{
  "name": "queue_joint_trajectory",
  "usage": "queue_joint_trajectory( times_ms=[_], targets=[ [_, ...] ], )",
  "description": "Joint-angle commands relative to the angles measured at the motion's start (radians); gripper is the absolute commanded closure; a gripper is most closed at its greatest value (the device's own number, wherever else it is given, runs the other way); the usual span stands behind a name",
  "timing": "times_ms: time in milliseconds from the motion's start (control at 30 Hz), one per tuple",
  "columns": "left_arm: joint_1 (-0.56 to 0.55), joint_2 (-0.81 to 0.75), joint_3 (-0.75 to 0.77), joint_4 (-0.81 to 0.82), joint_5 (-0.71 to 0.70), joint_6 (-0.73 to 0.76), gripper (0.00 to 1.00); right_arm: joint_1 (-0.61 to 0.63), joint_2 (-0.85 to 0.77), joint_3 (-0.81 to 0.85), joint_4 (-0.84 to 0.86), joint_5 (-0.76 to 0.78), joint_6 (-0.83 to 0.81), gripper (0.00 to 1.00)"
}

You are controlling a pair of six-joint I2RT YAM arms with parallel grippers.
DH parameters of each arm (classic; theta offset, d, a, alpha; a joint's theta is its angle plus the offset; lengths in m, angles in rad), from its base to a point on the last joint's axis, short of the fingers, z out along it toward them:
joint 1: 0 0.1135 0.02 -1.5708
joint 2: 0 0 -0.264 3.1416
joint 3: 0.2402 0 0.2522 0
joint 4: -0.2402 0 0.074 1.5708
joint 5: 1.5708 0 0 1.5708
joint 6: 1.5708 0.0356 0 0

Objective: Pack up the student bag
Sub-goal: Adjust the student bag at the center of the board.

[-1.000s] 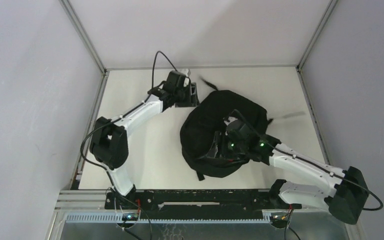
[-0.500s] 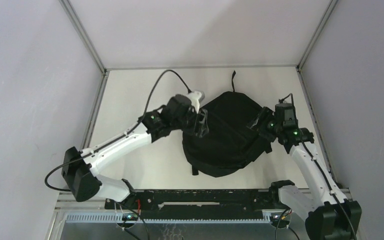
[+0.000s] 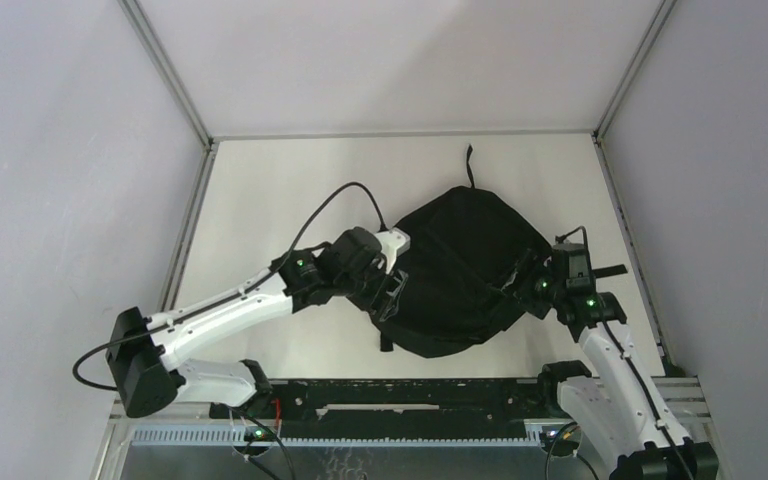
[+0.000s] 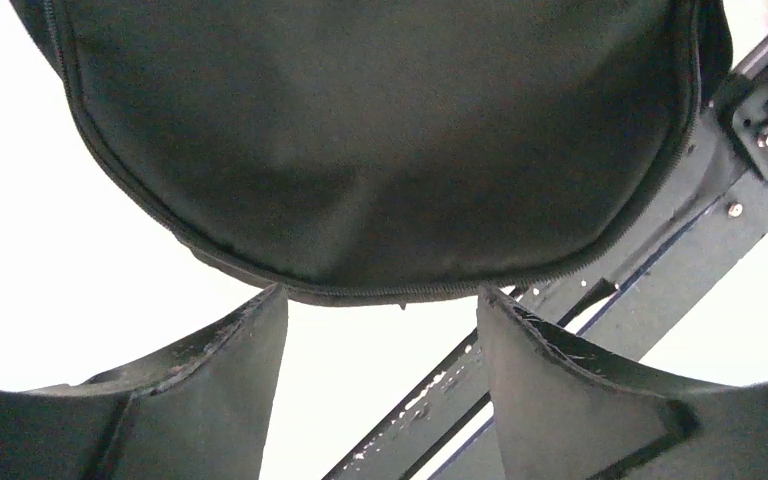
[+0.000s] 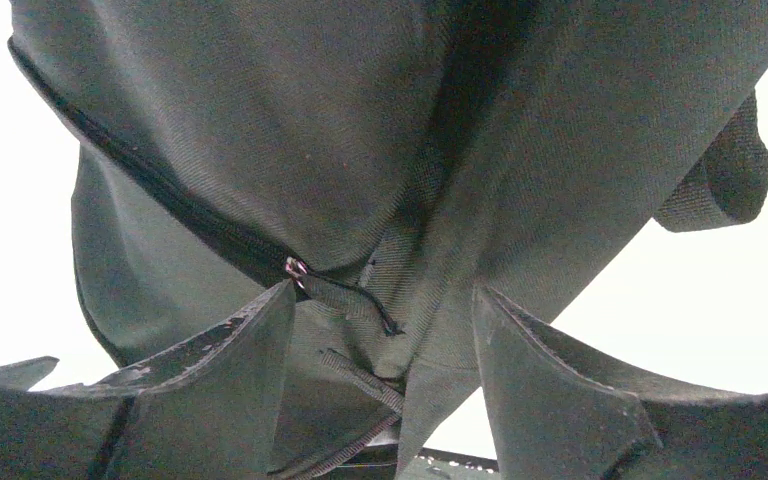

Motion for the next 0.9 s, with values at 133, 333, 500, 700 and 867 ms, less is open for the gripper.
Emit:
queue_joint_trajectory(
  times_ms=[133, 333, 500, 700, 867],
  targets=[
    [-0.146, 0.021, 0.033, 0.097, -0.030, 0.111, 0.24, 0.005, -0.005, -0.011, -0.024, -0.023, 0.015, 0.30],
    [-0.267, 0.168, 0.106, 0.094, 0.040, 0.134, 0.24, 0.011, -0.038, -0.030, -0.081, -0.030, 0.014, 0.32],
    [-0.293, 0.224, 0.130, 0.083, -0.041, 0.149, 0.26, 0.019, -0.122, -0.057, -0.121, -0.048, 0.038, 0.32],
    [-0.277, 0.257, 0.130, 0.095, -0.247, 0.168, 0.93, 0.036, -0.214, -0.057, -0.136, -0.050, 0.065, 0.31],
    [-0.182, 0.256, 0.105, 0.083, -0.315, 0.186, 1.00, 0.038, -0.193, -0.057, -0.122, -0.051, 0.089, 0.31]
  ],
)
